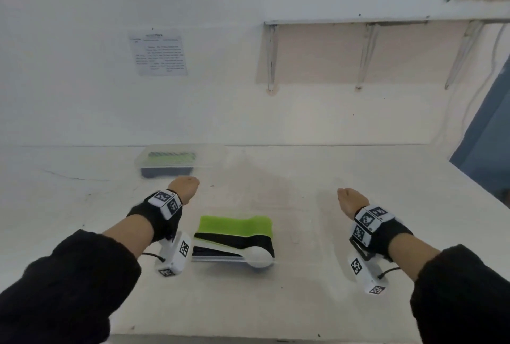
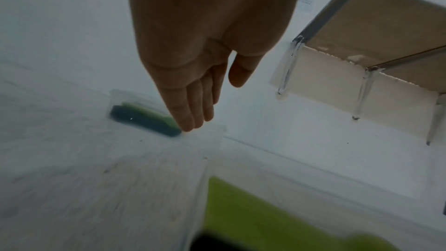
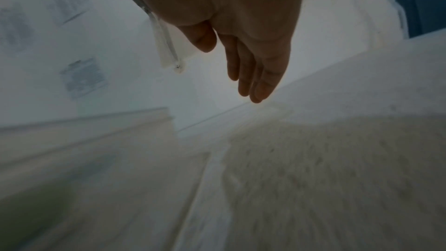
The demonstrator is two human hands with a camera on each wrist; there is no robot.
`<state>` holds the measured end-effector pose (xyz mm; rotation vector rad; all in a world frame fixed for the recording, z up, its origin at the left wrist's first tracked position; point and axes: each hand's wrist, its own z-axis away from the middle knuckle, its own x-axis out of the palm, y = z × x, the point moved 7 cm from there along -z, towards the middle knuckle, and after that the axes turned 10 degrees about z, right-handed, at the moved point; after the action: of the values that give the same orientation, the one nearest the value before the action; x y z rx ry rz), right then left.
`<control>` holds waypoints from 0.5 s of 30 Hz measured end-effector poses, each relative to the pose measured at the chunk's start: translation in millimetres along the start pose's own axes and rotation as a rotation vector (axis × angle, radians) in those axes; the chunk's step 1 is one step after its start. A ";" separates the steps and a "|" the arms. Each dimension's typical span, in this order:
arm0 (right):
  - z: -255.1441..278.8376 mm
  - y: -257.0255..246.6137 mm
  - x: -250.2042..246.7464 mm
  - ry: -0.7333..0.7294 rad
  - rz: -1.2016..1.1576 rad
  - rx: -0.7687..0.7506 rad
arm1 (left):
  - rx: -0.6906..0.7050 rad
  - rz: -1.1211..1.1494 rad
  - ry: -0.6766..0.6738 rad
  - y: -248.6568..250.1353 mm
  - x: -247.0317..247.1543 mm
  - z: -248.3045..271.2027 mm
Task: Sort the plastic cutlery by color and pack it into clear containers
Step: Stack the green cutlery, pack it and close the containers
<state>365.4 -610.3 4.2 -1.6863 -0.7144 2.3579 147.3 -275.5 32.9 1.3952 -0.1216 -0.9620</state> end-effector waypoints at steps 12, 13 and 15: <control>-84.9 5.0 -16.0 0.103 0.097 0.142 | -0.009 -0.311 -0.229 38.6 72.5 -89.8; -92.0 6.0 -15.4 0.108 0.121 0.152 | -0.014 -0.330 -0.254 40.0 79.6 -94.7; -104.0 7.7 -13.5 0.118 0.155 0.175 | -0.056 -0.331 -0.335 40.3 94.5 -102.6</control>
<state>467.4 -592.4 -14.1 -1.8438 -0.3579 2.3167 288.2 -260.8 0.7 1.2144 -0.1145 -1.4610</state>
